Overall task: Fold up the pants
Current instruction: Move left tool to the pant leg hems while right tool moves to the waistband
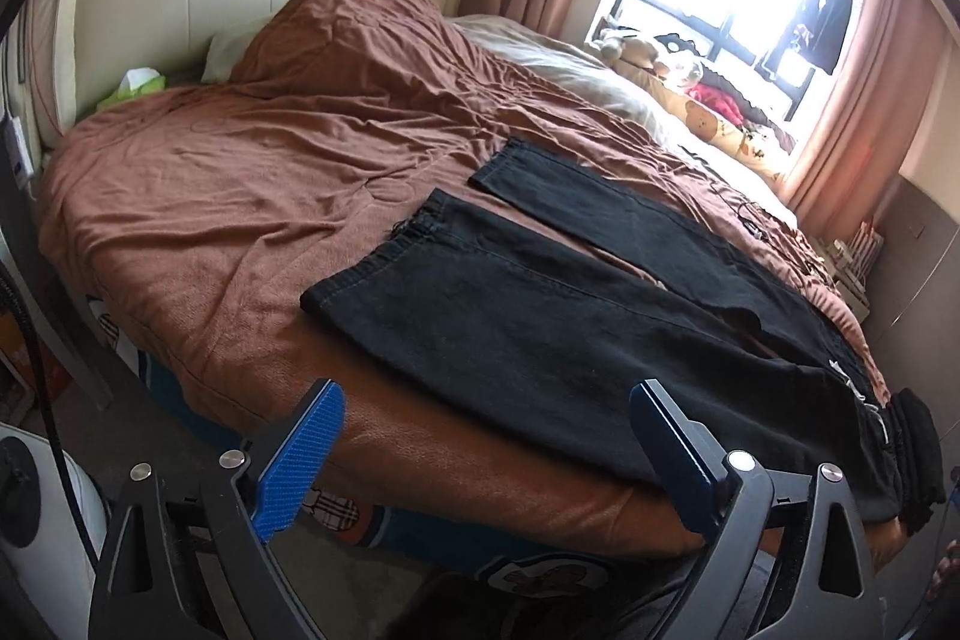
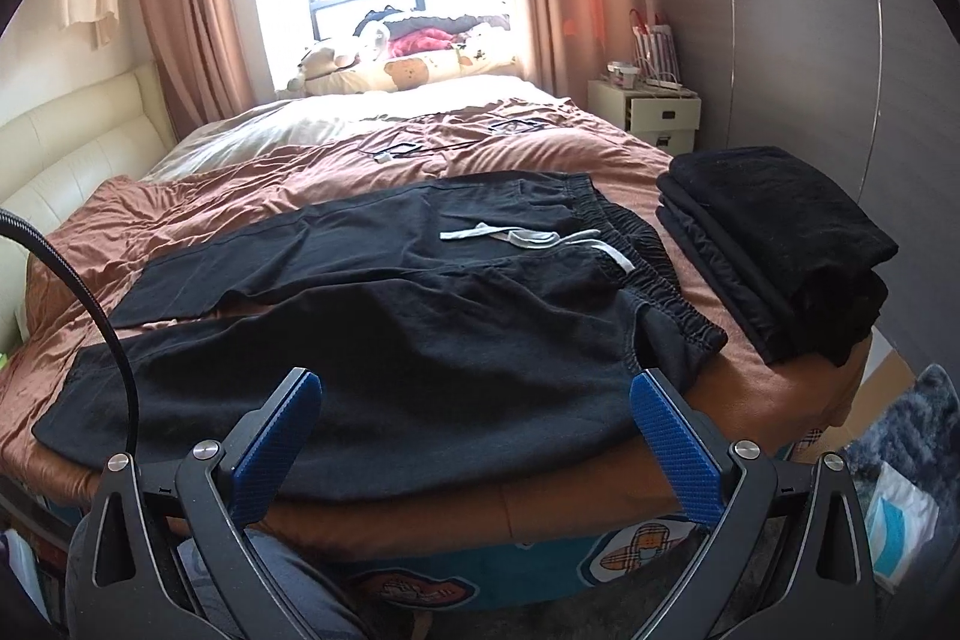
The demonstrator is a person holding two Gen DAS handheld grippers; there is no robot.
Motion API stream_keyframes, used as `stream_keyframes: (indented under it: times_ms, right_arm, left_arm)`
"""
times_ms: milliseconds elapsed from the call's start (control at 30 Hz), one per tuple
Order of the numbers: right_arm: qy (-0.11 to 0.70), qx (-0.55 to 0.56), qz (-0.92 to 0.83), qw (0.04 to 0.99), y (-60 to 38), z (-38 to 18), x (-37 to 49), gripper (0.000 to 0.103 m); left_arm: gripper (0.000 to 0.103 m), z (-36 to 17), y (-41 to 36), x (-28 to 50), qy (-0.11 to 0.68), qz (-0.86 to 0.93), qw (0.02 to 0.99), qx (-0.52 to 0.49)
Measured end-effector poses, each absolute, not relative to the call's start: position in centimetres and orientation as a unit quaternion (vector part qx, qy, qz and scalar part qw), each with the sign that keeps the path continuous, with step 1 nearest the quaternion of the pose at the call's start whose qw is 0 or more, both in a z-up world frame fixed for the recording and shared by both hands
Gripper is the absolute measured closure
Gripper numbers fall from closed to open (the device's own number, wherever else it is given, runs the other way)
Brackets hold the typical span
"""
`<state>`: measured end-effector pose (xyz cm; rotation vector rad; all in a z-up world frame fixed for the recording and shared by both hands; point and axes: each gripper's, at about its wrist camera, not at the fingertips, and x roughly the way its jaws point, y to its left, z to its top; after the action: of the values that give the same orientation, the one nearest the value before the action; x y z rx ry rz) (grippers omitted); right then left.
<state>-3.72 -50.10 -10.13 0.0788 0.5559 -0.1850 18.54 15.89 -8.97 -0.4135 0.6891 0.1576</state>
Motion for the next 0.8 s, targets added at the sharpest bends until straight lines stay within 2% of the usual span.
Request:
stream_keyframes:
  times_ms: [267,367,533,600,733,800]
  right_arm:
    - [0.3,0.096,-0.125,0.941,-51.8,-10.1,-2.6,0.0]
    - [0.312,0.115,-0.133,0.934,-52.5,-10.2,-2.4,0.0]
    - [0.335,0.15,-0.126,0.922,-52.3,-10.5,-1.9,0.0]
    - [0.343,0.161,-0.124,0.917,-52.1,-10.4,-1.5,0.0]
    - [0.354,0.186,-0.122,0.909,-51.0,-9.9,-1.5,0.0]
    - [0.357,0.197,-0.124,0.904,-50.4,-9.6,-2.0,0.005]
  left_arm:
    - [0.022,-12.4,18.8,21.5,0.365,0.088,0.892,-0.252]
    - [0.03,-13.8,19.5,22.6,0.377,0.09,0.881,-0.272]
    - [0.034,-15.5,20.5,24.2,0.387,0.101,0.868,-0.293]
    - [0.042,-16.1,20.9,24.8,0.393,0.115,0.862,-0.299]
    - [0.05,-17.1,21.8,25.6,0.402,0.141,0.852,-0.305]
    - [0.058,-17.3,22.0,25.9,0.405,0.15,0.85,-0.301]
